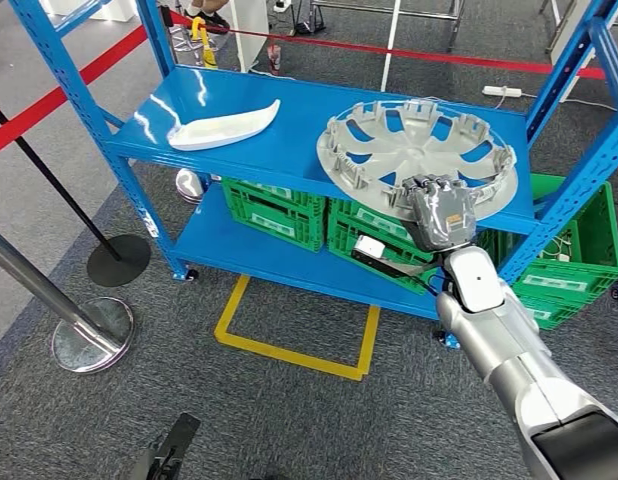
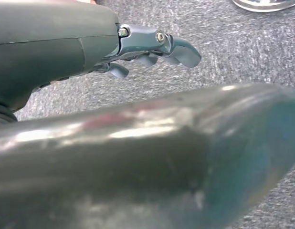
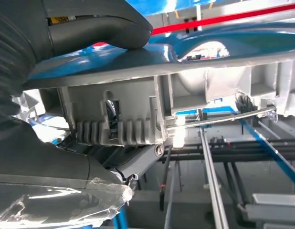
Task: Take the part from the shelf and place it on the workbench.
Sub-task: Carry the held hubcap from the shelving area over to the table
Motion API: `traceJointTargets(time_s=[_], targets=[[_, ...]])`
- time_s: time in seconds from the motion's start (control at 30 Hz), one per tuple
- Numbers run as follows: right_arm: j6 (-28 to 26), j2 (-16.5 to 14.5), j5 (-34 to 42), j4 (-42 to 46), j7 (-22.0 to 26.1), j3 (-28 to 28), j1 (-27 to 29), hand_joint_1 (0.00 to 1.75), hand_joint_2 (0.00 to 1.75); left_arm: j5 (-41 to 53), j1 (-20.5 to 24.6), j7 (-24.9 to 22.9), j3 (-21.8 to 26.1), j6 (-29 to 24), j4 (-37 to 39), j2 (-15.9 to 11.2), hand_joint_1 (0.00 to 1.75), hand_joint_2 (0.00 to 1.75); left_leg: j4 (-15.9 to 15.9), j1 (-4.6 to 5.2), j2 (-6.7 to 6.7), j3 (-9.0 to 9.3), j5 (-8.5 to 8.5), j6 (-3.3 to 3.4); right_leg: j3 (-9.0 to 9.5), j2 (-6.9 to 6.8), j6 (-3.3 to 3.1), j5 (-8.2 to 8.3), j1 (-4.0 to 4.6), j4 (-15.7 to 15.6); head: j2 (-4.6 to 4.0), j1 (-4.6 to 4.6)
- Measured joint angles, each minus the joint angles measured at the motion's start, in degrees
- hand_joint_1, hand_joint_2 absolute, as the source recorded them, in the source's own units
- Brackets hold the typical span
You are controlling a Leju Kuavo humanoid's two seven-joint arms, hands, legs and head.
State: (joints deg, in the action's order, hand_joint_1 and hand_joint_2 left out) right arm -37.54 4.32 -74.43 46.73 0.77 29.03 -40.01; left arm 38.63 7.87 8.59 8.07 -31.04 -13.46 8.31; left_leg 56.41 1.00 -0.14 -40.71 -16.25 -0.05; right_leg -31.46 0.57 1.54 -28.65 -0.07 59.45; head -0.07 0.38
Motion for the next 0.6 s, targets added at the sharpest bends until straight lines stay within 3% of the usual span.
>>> traceJointTargets(time_s=[0.03, 0.1, 0.17, 0.2, 0.23, 0.27, 0.33, 0.4, 0.43, 0.53, 0.6], targets=[[0.0, 0.0, 0.0, 0.0, 0.0, 0.1, -0.2, 1.75, 1.75, 0.0, -0.1, 0.0, 0.0, 0.0, 0.0, 0.0, 0.0, 0.0, 0.4, -0.05, -0.03, -0.43, -0.81, -0.41, -0.46, -0.03, -0.53, 0.67, -0.08, 0.0, 0.01, -0.05], [0.0, -0.1, 0.0, -0.1, 0.1, 0.2, -0.6, 1.75, 1.75, 0.0, -0.1, 0.0, 0.0, 0.0, 0.0, -0.1, 0.0, 0.0, 4.4, -0.26, -0.05, -2.0, -5.68, -1.26, -1.79, -0.08, -1.26, 2.33, -0.37, -0.1, 0.01, -0.23], [0.0, -0.1, 0.0, -0.2, 0.1, 0.3, -0.7, 1.75, 1.75, 0.1, 0.0, 0.0, 0.0, 0.0, 0.0, -0.1, 0.0, 0.0, 12.6, -0.6, -0.04, -4.06, -11.52, -1.93, -3.64, -0.05, -1.37, 3.89, -0.45, 0.0, 0.01, -0.35], [0.0, -0.1, -0.1, -0.2, 0.1, 0.3, -0.7, 1.75, 1.75, 0.1, 0.0, 0.0, 0.0, 0.0, 0.0, -0.1, 0.0, 0.0, 16.2, -0.8, -0.03, -4.52, -12.92, -2.14, -4.56, -0.06, -1.26, 4.61, -0.49, 0.0, 0.01, -0.34], [0.0, -0.1, 0.0, -0.3, 0.1, 0.3, -0.7, 1.75, 1.75, 0.2, 0.0, 0.0, 0.0, -0.1, 0.0, -0.1, 0.0, 0.0, 18.1, -0.98, -0.03, -4.23, -13.17, -2.29, -5.44, -0.09, -1.12, 5.29, -0.53, 0.0, 0.01, -0.33], [-0.1, -0.1, 0.0, -0.4, 0.1, 0.3, -0.7, 1.75, 1.75, 0.2, 0.0, 0.0, 0.0, -0.1, 0.0, 0.0, 0.0, 0.0, 17.9, -1.15, -0.03, -2.87, -12.4, -2.39, -6.27, -0.1, -0.95, 5.96, -0.59, 0.0, 0.01, -0.33], [-0.1, -0.1, 0.0, -0.5, 0.1, 0.3, -0.8, 1.75, 1.75, 0.2, 0.1, 0.0, 0.0, -0.1, 0.0, 0.0, 0.0, 0.0, 12.1, -1.46, -0.02, 2.68, -10.6, -2.48, -7.64, -0.07, -0.51, 7.06, -0.73, 0.0, 0.01, -0.36], [-0.1, -0.1, 0.2, -0.4, 0.3, 0.3, -1.0, 1.75, 1.75, 0.2, 0.4, 0.0, 0.0, -0.2, 0.0, 0.0, 0.0, 0.0, 4.4, -1.51, -0.13, 8.42, -11.2, -2.09, -8.52, -0.02, 0.16, 8.0, -0.73, 0.0, 0.01, -0.29], [-0.1, -0.1, 0.3, -0.5, 0.5, 0.4, -1.0, 1.75, 1.75, 0.2, 0.5, 0.0, 0.0, -0.3, 0.0, 0.0, 0.0, 0.0, 2.1, -1.37, -0.21, 9.82, -11.74, -1.68, -8.72, -0.02, 0.56, 8.61, -0.77, -0.2, 0.01, -0.37], [-0.1, -0.1, 0.6, -0.6, 1.0, 0.6, -0.9, 1.75, 1.75, 0.2, 0.5, -0.2, 0.0, -0.4, 0.0, -0.1, 0.0, 0.0, 0.7, -0.99, -0.2, 9.45, -10.77, 0.05, -9.28, -0.06, 1.73, 9.88, -1.15, -1.0, 0.01, -0.49], [-0.1, -0.1, 0.5, -0.6, 1.1, 0.7, -0.9, 1.75, 1.75, 0.3, 0.4, -0.3, 0.0, -0.4, 0.0, -0.1, 0.0, 0.0, 0.4, -1.08, -0.07, 8.79, -9.69, 0.98, -11.0, -0.13, 2.08, 7.23, -1.18, 2.5, 0.01, -0.21]])
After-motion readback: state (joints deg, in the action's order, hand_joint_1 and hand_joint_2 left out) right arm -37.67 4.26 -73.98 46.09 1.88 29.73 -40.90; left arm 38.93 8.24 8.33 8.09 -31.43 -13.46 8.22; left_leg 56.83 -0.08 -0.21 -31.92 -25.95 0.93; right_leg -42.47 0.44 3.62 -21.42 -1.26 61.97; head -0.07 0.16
